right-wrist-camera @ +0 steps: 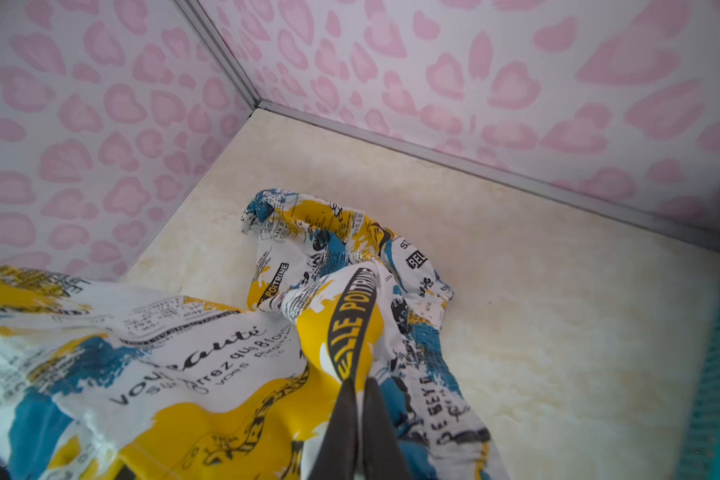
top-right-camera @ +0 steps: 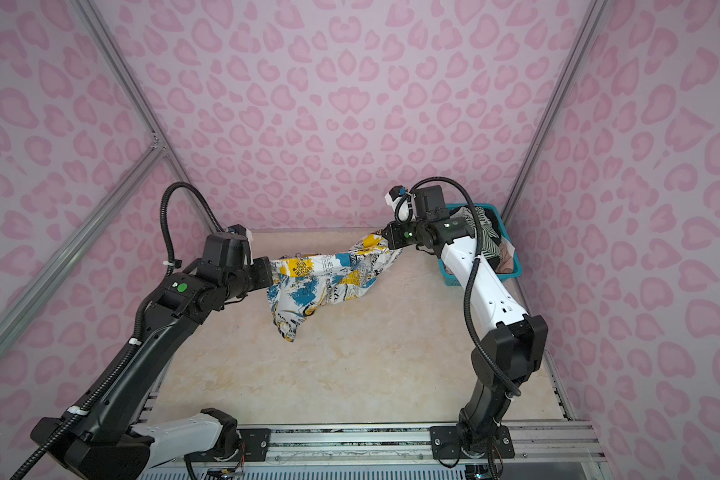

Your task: Fold and stack the mixed laundry pile

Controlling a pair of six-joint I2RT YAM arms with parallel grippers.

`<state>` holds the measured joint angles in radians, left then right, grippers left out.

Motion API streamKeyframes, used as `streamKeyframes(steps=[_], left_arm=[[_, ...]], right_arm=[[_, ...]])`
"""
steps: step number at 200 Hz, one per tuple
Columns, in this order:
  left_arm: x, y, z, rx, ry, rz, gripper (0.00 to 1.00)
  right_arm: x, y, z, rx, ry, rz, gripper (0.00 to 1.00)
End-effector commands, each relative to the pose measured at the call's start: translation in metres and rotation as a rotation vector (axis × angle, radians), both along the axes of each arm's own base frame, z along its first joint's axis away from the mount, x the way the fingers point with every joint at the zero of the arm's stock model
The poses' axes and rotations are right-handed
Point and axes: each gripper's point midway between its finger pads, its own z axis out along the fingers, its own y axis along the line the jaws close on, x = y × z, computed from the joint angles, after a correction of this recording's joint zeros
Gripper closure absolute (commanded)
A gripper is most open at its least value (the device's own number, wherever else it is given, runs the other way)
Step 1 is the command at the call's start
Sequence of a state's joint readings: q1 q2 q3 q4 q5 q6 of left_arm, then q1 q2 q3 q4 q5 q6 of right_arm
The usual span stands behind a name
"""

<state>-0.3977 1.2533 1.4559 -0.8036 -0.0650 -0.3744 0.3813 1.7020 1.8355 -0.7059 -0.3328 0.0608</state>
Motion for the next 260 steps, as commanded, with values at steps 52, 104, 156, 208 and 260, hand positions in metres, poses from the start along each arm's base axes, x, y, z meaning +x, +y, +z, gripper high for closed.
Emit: streamKeyframes(steps=[52,104,156,208,260], left_arm=[[-0.030,0.008,-0.044,0.056,0.117,-0.108,0.98],[-0.069,0.024,-0.089,0.087,0.225,-0.095,0.98],[-0.079,0.026,-0.098,0.075,0.236,-0.093,0.98],[-0.082,0.029,-0.101,0.079,0.243,-0.088,0.98],[-0.086,0.032,-0.103,0.095,0.242,-0.087,0.98]], right_arm=[[-0.140,-0.026,-0.158,-0.137,0.437,-0.001,0.57],[-0.200,-0.031,-0.203,0.017,0.648,-0.065,0.37],[-0.223,-0.001,-0.256,0.067,0.765,-0.101,0.35],[-0.234,0.042,-0.283,0.134,0.811,-0.107,0.33],[-0.234,0.051,-0.304,0.153,0.846,-0.195,0.35]])
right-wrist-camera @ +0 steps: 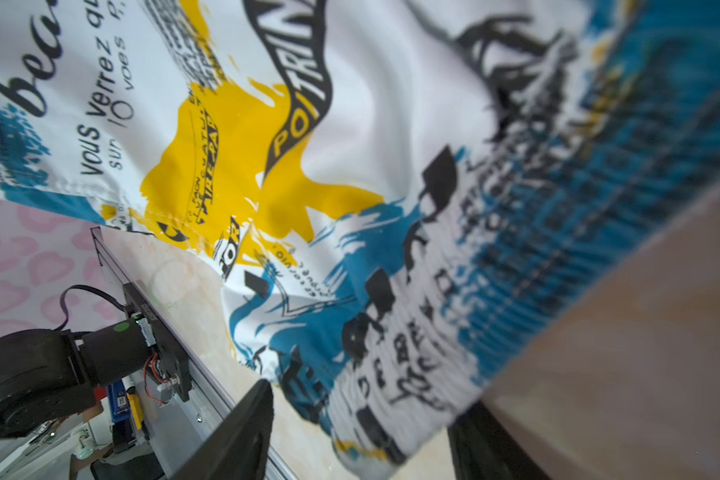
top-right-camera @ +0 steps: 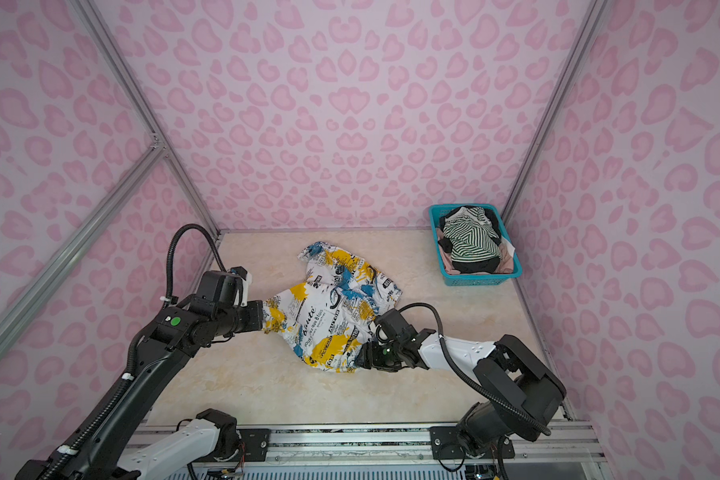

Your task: Fold and stack the mixed laundry pile

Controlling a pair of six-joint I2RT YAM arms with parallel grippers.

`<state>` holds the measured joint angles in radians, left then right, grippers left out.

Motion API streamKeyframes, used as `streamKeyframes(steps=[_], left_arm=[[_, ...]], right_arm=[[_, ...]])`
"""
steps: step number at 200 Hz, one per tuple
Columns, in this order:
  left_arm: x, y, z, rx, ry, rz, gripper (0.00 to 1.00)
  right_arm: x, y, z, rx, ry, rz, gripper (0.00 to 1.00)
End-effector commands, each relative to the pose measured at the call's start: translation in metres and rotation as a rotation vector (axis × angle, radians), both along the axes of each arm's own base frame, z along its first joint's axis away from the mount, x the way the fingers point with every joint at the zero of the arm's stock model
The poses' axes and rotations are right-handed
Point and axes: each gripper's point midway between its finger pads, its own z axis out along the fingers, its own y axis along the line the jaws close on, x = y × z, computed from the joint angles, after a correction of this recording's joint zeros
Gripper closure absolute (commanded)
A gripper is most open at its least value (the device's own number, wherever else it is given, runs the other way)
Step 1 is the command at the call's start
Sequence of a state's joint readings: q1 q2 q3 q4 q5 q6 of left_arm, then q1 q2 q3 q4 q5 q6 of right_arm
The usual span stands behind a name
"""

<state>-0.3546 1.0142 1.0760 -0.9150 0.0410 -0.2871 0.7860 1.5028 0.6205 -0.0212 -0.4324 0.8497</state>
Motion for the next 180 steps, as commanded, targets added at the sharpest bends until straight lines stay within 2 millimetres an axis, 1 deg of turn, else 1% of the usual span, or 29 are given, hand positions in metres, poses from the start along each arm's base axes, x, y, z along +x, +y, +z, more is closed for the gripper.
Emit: streamKeyframes(steps=[1,17,25,27,35,42,74,93,108,120,126,132,133,139,150,158,159,180], left_arm=[[-0.001,0.004,0.000,0.017,-0.004,0.004,0.98],[-0.002,0.004,0.001,0.018,-0.006,0.004,0.98],[-0.003,0.004,0.001,0.019,-0.006,0.003,0.98],[-0.003,0.005,0.001,0.021,-0.008,0.003,0.98],[-0.003,0.005,0.001,0.023,-0.010,0.002,0.98],[-0.003,0.006,0.001,0.026,-0.010,0.005,0.98],[-0.004,0.005,0.000,0.022,-0.005,0.004,0.98],[-0.004,0.004,0.000,0.014,-0.008,0.003,0.98],[-0.005,0.001,0.000,-0.004,-0.003,-0.008,0.98],[-0.007,-0.007,0.000,-0.037,0.006,-0.041,0.98],[-0.009,-0.011,0.000,-0.054,0.010,-0.057,0.98],[-0.010,-0.016,0.000,-0.075,0.016,-0.077,0.98],[-0.011,-0.016,-0.001,-0.077,0.017,-0.080,0.98],[-0.012,-0.018,-0.002,-0.088,0.022,-0.090,0.98],[-0.014,-0.020,-0.003,-0.095,0.026,-0.098,0.98],[-0.014,-0.019,-0.004,-0.093,0.027,-0.097,0.98],[-0.014,-0.019,-0.004,-0.092,0.026,-0.097,0.98],[-0.015,-0.017,-0.005,-0.086,0.026,-0.090,0.98]], right_arm=[[0.005,-0.005,-0.014,-0.031,0.029,-0.100,0.36],[0.005,-0.009,-0.019,-0.054,0.032,-0.124,0.43],[0.005,-0.014,-0.021,-0.071,0.031,-0.137,0.51],[0.005,-0.014,-0.021,-0.072,0.031,-0.137,0.52],[0.005,-0.017,-0.021,-0.082,0.027,-0.145,0.61],[0.005,-0.019,-0.022,-0.092,0.026,-0.148,0.68],[0.001,-0.030,-0.023,-0.138,0.020,-0.147,0.91],[0.000,-0.039,-0.019,-0.196,-0.004,-0.121,0.98],[0.001,-0.053,-0.012,-0.286,-0.046,-0.087,0.99],[0.003,-0.066,-0.003,-0.365,-0.085,-0.062,0.98],[0.003,-0.071,0.002,-0.397,-0.094,-0.049,0.95],[0.001,-0.073,0.005,-0.406,-0.098,-0.037,0.90],[0.001,-0.074,0.007,-0.406,-0.097,-0.032,0.87],[-0.003,-0.073,0.010,-0.397,-0.087,-0.015,0.78],[-0.011,-0.064,0.014,-0.338,-0.055,0.013,0.61],[-0.018,-0.055,0.016,-0.279,-0.024,0.021,0.53],[-0.020,-0.053,0.016,-0.265,-0.019,0.022,0.50],[-0.030,-0.039,0.014,-0.159,0.024,-0.006,0.40]])
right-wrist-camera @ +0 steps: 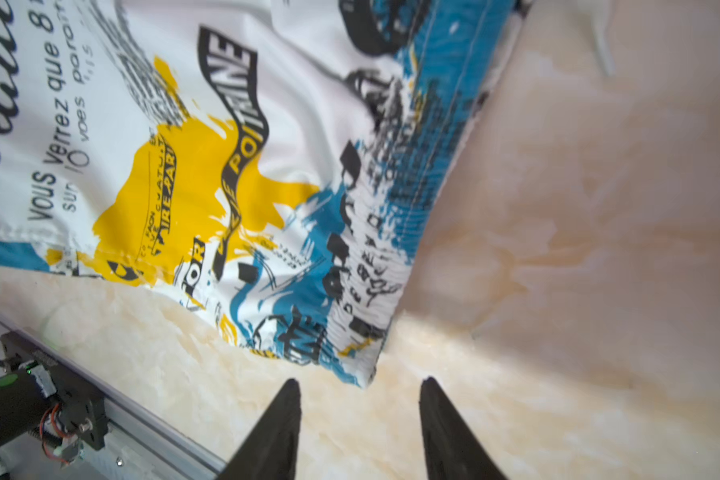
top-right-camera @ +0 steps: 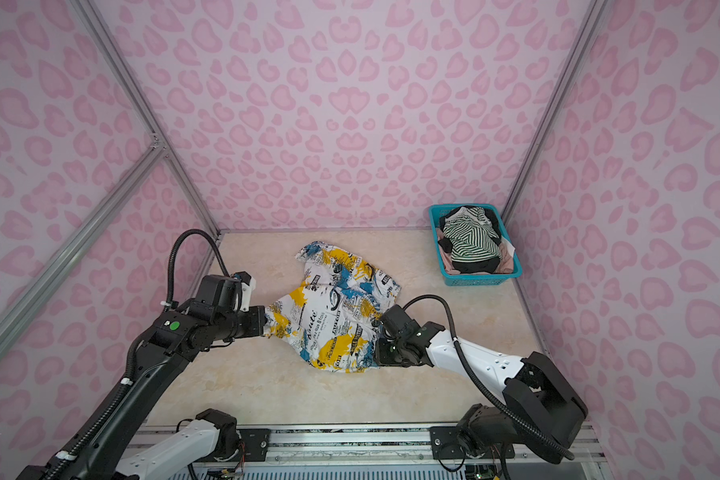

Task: Fold and stack the mixed laundry pile
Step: 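Hold the garment edge with left gripper while right gripper grips the waistband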

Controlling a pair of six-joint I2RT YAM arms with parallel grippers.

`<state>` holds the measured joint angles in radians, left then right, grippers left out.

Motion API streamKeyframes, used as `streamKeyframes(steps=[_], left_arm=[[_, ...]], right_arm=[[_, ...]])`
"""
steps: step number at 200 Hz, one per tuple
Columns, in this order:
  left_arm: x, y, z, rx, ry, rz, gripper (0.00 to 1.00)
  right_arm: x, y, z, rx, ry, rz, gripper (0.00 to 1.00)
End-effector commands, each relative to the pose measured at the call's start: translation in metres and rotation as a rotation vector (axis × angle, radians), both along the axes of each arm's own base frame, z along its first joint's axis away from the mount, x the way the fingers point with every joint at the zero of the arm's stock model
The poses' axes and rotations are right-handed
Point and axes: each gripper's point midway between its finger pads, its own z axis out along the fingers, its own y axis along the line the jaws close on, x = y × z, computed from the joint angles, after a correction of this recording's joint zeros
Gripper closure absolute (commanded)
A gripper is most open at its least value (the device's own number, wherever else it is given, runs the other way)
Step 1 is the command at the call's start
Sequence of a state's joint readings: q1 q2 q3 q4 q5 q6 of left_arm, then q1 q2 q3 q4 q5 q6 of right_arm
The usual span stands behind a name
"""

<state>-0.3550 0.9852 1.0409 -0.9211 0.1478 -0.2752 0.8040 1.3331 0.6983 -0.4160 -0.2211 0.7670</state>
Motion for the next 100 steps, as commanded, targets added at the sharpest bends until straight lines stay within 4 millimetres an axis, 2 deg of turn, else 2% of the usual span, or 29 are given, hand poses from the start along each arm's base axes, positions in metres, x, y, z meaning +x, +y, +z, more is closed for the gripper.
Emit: streamKeyframes(steps=[1,63,100], left_arm=[[-0.001,-0.003,0.002,-0.015,-0.013,-0.019,0.98],[-0.005,0.000,0.000,-0.009,-0.010,-0.013,0.98],[-0.007,0.002,0.005,-0.006,-0.016,-0.009,0.98]], right_arm=[[-0.023,0.009,-0.006,0.086,0.101,0.002,0.39],[-0.007,0.035,-0.026,0.234,0.121,-0.097,0.38],[0.007,0.030,-0.039,0.280,0.138,-0.199,0.38]])
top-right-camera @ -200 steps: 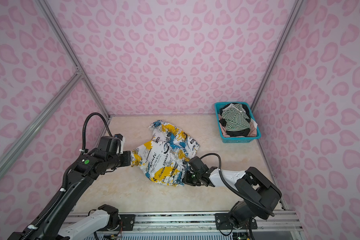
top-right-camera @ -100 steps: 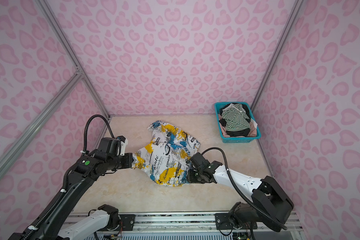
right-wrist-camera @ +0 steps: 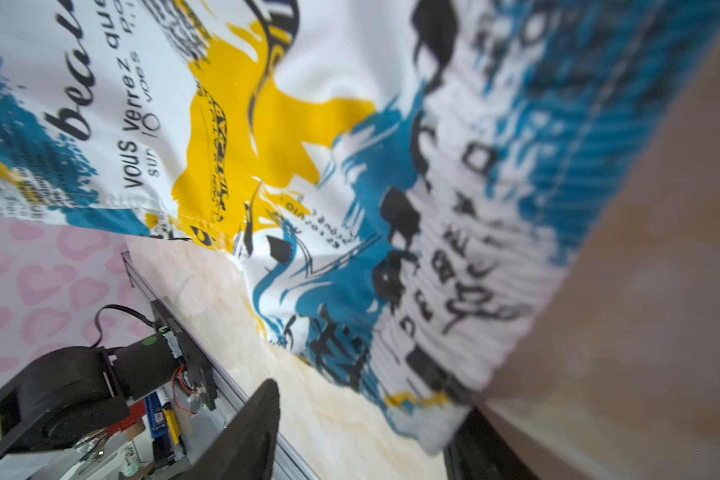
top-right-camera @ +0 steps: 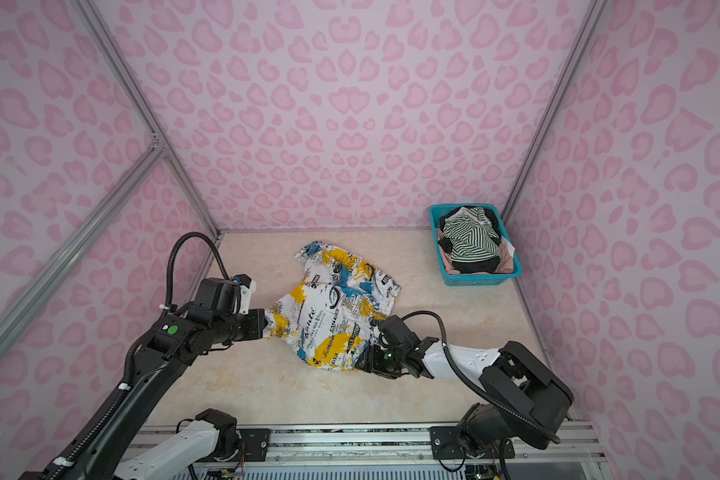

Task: Fold and stack the mixed laundry pile
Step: 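Hold the garment edge with left gripper while right gripper grips the waistband, then lift the printed garment high with both grippers, stretching it between them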

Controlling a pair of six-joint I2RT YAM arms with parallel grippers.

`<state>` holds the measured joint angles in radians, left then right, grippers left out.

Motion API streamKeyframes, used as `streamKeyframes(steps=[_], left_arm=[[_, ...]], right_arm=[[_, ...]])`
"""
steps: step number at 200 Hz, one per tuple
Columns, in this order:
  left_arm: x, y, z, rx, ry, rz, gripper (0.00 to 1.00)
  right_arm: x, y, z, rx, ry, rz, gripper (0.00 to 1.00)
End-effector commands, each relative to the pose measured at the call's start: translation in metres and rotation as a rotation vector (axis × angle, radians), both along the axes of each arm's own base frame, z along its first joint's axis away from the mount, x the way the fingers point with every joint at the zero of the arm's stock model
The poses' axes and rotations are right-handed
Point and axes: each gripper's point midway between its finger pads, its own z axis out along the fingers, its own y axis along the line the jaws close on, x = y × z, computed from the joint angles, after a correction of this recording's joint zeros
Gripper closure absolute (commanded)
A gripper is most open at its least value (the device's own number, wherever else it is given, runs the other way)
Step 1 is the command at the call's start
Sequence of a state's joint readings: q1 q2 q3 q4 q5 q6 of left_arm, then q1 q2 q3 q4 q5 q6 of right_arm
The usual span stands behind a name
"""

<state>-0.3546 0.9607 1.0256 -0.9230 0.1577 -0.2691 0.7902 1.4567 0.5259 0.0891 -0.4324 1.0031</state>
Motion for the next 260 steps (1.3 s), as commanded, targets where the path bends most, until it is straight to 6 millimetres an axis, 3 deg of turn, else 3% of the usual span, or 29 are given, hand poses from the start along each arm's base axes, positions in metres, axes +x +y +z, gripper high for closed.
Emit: streamKeyframes(steps=[1,38,73,117,149,165,194,222,242,260], left_arm=[[-0.002,0.002,0.005,0.001,-0.011,0.002,0.98],[-0.004,0.004,0.004,0.005,-0.012,0.011,0.98],[-0.003,0.004,0.003,0.007,-0.007,0.012,0.98],[-0.004,0.005,0.000,0.015,0.002,0.018,0.98],[-0.004,0.010,-0.003,0.039,0.002,0.033,0.98],[-0.004,0.013,-0.003,0.049,-0.003,0.039,0.98],[-0.002,0.010,0.003,0.042,-0.017,0.022,0.98],[0.005,0.002,0.026,0.046,-0.055,-0.044,0.98],[0.009,0.005,0.042,0.088,-0.084,-0.061,0.98],[0.005,0.002,0.051,0.087,-0.099,-0.099,0.98]], right_arm=[[0.007,-0.013,-0.017,-0.024,0.034,-0.104,0.38],[0.021,-0.029,-0.022,-0.008,0.021,-0.194,0.38],[0.030,-0.020,-0.022,0.034,0.010,-0.192,0.45],[0.036,-0.027,-0.035,0.035,0.013,-0.254,0.71],[0.043,-0.037,-0.031,0.014,-0.015,-0.264,1.00],[0.043,-0.042,-0.021,-0.013,-0.047,-0.228,1.00],[0.042,-0.066,0.021,-0.192,-0.183,-0.101,1.00],[0.047,-0.096,0.097,-0.310,-0.381,-0.013,1.00],[0.053,-0.113,0.155,-0.308,-0.514,-0.028,1.00],[0.053,-0.123,0.195,-0.289,-0.567,-0.028,1.00]])
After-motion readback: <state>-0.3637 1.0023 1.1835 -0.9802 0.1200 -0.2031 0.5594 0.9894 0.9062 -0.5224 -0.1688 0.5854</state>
